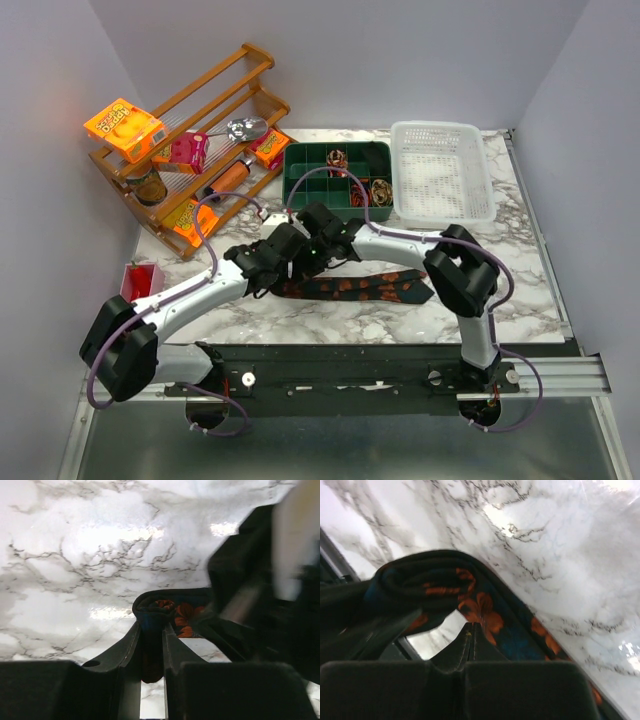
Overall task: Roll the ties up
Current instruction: Roll the tie at the center of the board.
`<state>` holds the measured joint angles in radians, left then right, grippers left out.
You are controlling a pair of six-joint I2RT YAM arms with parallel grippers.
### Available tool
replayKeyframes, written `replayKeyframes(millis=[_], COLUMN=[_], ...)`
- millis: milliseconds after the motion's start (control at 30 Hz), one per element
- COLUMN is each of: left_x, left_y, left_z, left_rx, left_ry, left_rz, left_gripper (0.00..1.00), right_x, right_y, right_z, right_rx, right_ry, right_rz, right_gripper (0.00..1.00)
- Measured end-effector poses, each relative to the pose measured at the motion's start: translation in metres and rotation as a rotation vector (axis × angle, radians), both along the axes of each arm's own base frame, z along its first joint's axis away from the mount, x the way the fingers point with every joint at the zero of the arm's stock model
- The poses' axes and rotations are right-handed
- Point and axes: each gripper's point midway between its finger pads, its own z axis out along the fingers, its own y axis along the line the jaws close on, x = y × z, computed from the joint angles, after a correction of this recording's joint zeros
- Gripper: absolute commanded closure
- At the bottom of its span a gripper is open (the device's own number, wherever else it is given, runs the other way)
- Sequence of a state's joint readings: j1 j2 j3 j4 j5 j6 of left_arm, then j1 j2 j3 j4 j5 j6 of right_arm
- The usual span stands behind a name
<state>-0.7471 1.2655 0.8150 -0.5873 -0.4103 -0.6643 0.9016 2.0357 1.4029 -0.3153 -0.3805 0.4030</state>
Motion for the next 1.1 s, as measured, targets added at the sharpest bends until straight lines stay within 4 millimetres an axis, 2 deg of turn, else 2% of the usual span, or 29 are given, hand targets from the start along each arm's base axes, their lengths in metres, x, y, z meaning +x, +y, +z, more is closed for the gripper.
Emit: replayKeyframes(millis=[100, 200, 300, 433, 567, 833, 1100], left_x=[-0.003, -0.005, -0.007, -0.009, -0.01, -0.008, -0.012], left_y=[0.011, 0.021, 0.029, 0.034, 0.03, 0.003, -0.014], left_z=[0.001, 0.001, 0.0, -0.008, -0.015, -0.022, -0.032], left_rx=[0.054, 0.104, 0.15, 0.216, 0.268, 0.312, 0.329], left_ry=[0.009, 0.017, 0.026, 0.057, 0.079, 0.093, 0.109], left_rz=[0.012, 0.025, 0.036, 0.036, 0.015, -0.044, -0.083], left_gripper=[0.92, 0.92, 0.92, 0.92, 0.92, 0.86, 0.61], right_x=[0.006, 0.02, 0.037, 0.053, 0.05, 0.044, 0.044], right_y=[-0.006, -0.016, -0.035, -0.062, -0.082, -0.088, -0.088], right_z=[0.022, 0.044, 0.053, 0.04, 0.02, 0.012, 0.012], right_rx=[0.032, 0.061, 0.062, 0.018, -0.041, -0.067, -0.069], right_ry=[-0.034, -0.079, -0.111, -0.112, -0.087, -0.076, -0.078], right_rz=[-0.017, -0.05, -0.1, -0.159, -0.181, -0.171, -0.17], right_gripper=[0.99, 0.99, 0.99, 0.99, 0.99, 0.99, 0.99])
